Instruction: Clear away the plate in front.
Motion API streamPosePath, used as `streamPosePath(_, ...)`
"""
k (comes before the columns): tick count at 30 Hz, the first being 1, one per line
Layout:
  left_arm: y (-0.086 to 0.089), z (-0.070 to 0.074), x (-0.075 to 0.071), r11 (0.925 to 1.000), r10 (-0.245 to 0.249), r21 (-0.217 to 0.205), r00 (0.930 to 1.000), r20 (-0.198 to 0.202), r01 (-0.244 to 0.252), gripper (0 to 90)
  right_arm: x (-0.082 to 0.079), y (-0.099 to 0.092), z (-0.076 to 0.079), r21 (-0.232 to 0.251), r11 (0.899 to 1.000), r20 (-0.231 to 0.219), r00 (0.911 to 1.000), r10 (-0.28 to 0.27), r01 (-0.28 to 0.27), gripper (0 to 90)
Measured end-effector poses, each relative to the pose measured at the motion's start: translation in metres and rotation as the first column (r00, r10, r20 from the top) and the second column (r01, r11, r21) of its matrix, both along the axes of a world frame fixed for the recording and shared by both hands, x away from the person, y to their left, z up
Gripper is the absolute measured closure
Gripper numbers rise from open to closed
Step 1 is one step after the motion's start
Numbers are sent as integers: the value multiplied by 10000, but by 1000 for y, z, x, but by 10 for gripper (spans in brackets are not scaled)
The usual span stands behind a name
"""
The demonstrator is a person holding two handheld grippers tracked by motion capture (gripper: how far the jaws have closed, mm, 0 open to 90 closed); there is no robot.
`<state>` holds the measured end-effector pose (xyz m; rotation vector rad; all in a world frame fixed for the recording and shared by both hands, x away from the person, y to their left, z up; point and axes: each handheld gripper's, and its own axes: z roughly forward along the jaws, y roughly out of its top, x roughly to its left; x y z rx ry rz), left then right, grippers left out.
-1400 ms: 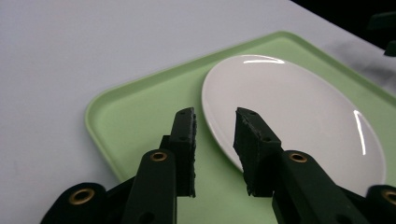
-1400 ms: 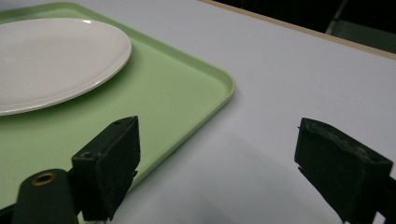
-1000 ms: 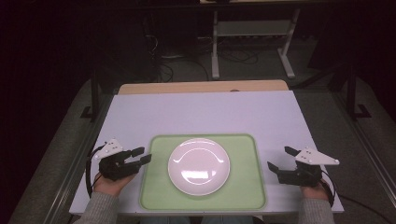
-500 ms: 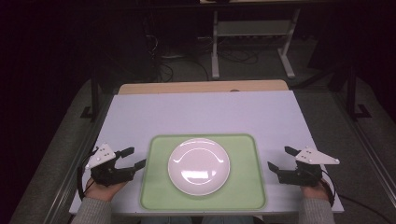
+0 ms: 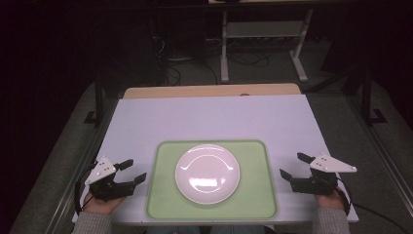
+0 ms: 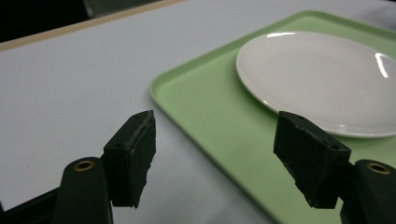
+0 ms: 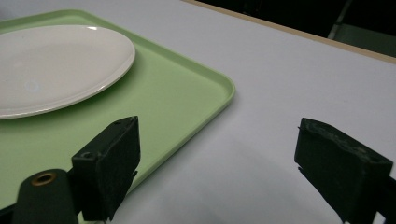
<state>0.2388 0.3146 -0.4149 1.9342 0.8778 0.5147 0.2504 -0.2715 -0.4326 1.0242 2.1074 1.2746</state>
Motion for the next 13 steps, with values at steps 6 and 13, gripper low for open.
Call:
streamPosePath(6,2,-3,3,10000,38,-31,10000,-42,-38,297,0,2,0,-64,9999,-4,9999,133,-133,133)
streamPosePath(13,11,-3,7,9988,256,-410,9997,-20,-256,292,1,3,0,-141,9998,-6,9999,169,-169,133)
